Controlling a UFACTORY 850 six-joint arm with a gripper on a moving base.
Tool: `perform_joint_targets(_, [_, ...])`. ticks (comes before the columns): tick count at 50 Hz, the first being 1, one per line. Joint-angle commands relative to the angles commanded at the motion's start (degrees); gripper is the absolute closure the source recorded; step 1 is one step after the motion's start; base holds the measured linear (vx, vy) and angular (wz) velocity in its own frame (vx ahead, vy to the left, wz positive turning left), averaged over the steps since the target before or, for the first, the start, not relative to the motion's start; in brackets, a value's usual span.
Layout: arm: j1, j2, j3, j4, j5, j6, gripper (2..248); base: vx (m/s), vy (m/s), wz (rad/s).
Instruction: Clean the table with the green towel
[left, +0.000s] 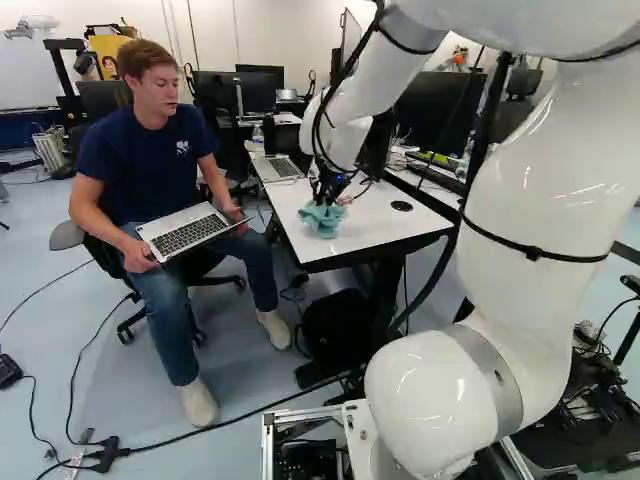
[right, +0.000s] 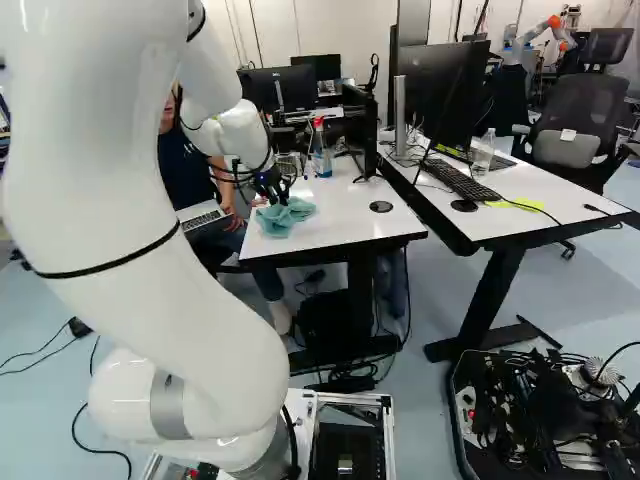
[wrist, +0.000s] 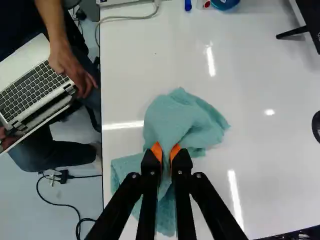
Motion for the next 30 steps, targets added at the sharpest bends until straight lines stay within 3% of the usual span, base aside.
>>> perform_joint_targets(30, [2.4, -8.6, -9.9, 0.0, 0.0, 0.0, 211, 0.0, 0.0, 0.0])
